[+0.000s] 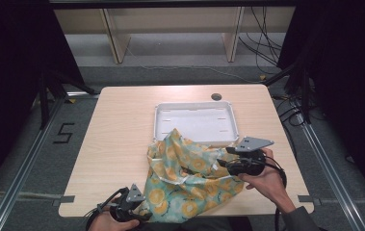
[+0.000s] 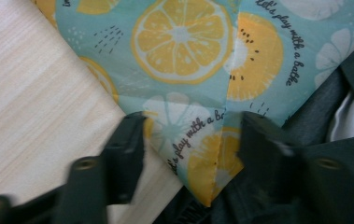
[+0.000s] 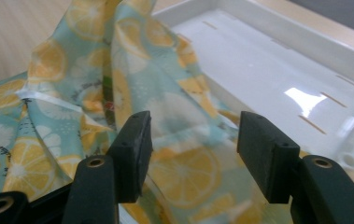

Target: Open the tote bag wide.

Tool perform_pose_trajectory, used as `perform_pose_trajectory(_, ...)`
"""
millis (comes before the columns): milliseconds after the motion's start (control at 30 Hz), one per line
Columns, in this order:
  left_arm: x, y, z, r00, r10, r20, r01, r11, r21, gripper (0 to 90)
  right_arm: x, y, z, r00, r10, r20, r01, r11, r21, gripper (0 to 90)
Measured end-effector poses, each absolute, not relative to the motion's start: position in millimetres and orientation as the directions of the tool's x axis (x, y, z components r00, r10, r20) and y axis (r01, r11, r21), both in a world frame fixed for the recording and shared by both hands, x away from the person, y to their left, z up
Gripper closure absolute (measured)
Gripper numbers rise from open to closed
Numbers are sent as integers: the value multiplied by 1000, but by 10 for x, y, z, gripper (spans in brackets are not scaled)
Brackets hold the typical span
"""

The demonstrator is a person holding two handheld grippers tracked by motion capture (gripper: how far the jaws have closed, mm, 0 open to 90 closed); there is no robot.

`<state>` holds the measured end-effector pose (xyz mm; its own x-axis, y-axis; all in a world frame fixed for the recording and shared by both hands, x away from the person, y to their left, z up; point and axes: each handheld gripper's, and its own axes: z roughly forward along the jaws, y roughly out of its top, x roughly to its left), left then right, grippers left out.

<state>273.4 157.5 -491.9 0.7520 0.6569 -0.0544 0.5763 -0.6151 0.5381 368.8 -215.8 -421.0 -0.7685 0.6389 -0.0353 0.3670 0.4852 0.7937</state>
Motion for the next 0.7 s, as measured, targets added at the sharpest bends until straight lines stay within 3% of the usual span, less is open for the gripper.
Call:
perform_pose_trajectory(133, 2778, 1573, -4954, 777, 629, -29, 547, -652, 526, 751, 3771, -1985, -4282, -810, 585, -42, 344, 532, 774, 424)
perform_pose_trajectory(267, 2833, 1584, -4934, 782, 623, -7, 530, -660, 532, 869, 3851, -1835, -4303, -830, 556, -44, 330, 554, 764, 425)
perform_pose_trajectory(333, 2865, 1600, -4926, 782, 623, 14, 522, -667, 532, 885, 3898, -1771, -4319, -839, 543, -39, 340, 579, 741, 514)
perform_pose_trajectory(433, 2933, 1632, -4910, 777, 629, 33, 517, -667, 537, 888, 3953, -1733, -4365, -865, 502, -12, 344, 610, 714, 778)
perform_pose_trajectory(467, 2933, 1632, -4910, 777, 629, 33, 517, -667, 537, 890, 3953, -1733, -4365, -865, 502, -12, 344, 610, 714, 778)
perform_pose_trajectory(500, 2994, 1659, -4893, 768, 637, 65, 510, -670, 539, 890, 3947, -1764, -4378, -858, 512, -39, 352, 643, 680, 883)
perform_pose_trajectory(700, 3208, 1655, -4901, 760, 636, 137, 480, -691, 541, 890, 3873, -2000, -4297, -847, 525, -85, 350, 670, 655, 900)
